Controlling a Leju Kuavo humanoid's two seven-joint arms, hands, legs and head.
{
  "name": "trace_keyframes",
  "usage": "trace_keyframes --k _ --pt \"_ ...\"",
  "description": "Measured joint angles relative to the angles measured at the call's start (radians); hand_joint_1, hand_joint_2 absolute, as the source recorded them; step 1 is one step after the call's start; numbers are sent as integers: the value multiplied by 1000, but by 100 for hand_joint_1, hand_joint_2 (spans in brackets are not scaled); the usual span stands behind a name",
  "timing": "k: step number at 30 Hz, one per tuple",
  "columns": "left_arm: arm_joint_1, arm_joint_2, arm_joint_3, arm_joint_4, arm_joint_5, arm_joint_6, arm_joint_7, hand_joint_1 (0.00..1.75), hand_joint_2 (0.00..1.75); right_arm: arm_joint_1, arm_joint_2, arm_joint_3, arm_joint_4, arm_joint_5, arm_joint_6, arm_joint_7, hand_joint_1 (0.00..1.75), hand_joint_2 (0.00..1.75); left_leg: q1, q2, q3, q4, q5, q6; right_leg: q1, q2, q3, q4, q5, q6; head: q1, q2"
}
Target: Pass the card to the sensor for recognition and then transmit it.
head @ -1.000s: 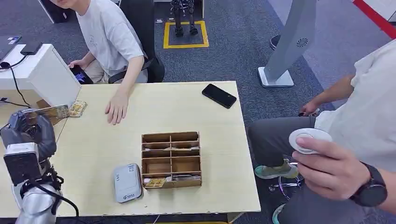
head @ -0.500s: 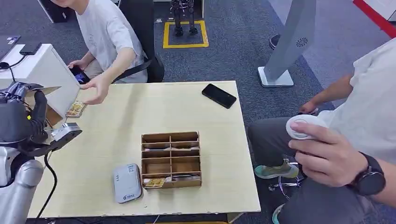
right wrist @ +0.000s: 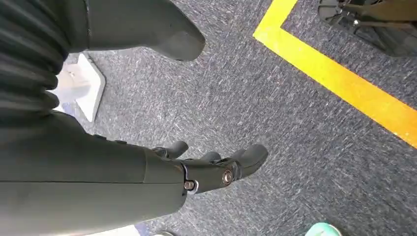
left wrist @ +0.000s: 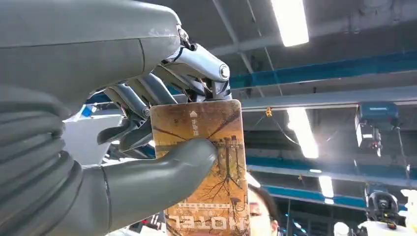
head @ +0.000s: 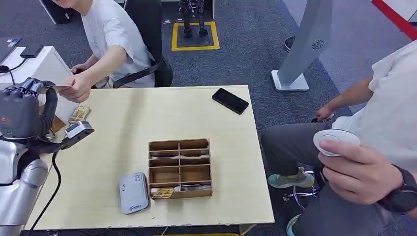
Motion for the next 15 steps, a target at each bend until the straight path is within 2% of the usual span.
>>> trace_keyframes --k 1,2,9,15 --pt "-2 2 -3 1 0 0 0 175 175 0 0 1 0 0 2 0 0 175 0 0 0 0 0 0 0 0 0 0 0 0 0 0" --pt "-2 3 -5 2 3 0 0 0 175 -1 0 2 0 0 2 0 0 175 0 0 0 0 0 0 0 0 0 0 0 0 0 0" --pt "-14 3 -14 7 117 -23 -8 0 175 -7 0 5 0 1 3 -6 0 175 0 0 0 0 0 0 0 0 0 0 0 0 0 0" --pt "-17 -9 -14 7 174 -67 32 0 175 -7 0 5 0 -3 2 0 0 175 0 0 0 0 0 0 0 1 0 0 0 0 0 0"
